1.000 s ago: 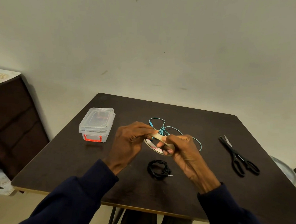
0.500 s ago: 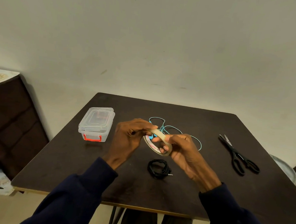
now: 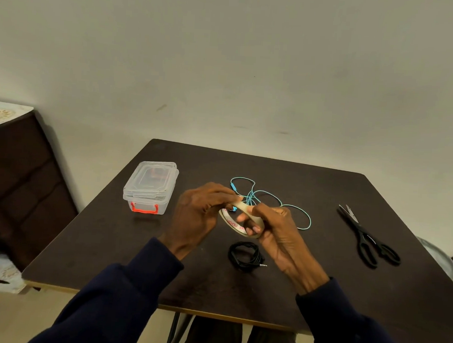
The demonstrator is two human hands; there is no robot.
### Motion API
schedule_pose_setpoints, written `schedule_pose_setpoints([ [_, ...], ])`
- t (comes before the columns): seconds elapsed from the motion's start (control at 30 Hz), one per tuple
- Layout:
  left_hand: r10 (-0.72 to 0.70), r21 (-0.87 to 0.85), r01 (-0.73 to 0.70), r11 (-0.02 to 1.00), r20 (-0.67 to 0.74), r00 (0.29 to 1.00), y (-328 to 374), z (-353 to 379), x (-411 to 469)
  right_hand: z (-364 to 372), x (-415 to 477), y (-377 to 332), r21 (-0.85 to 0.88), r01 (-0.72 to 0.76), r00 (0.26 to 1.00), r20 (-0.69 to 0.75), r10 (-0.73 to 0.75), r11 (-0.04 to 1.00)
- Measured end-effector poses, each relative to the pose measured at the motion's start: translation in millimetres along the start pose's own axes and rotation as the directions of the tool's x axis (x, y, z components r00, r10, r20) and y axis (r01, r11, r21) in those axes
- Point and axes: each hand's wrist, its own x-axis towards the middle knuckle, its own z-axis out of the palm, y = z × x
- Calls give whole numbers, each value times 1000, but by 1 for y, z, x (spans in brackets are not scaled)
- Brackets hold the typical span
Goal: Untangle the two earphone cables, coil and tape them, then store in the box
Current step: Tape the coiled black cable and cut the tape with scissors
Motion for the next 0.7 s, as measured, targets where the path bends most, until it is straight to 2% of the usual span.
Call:
schedule_pose_setpoints([
  [0.13, -19, -14, 19, 1000, -1, 1000, 0, 1, -5, -1, 3, 6, -12, -15, 999, -33, 15, 1000],
  [0.23, -45, -59, 49, 997, 57, 997, 4, 2, -4, -3, 5, 12, -49, -24, 998, -68, 20, 999],
  [0.43, -297, -281, 305, 910, 74, 952, 2, 5, 1, -11, 3, 4, 34, 23, 996, 84, -26, 999],
  [0.57, -409, -401, 387, 831, 32, 912, 9, 6, -1, -23, 6, 5, -43, 94, 990, 109, -89, 995],
  [0.7, -432, -399, 386, 832, -27, 902, 20, 8, -4, -28, 6, 11, -154, 156, 984, 108, -140, 976],
])
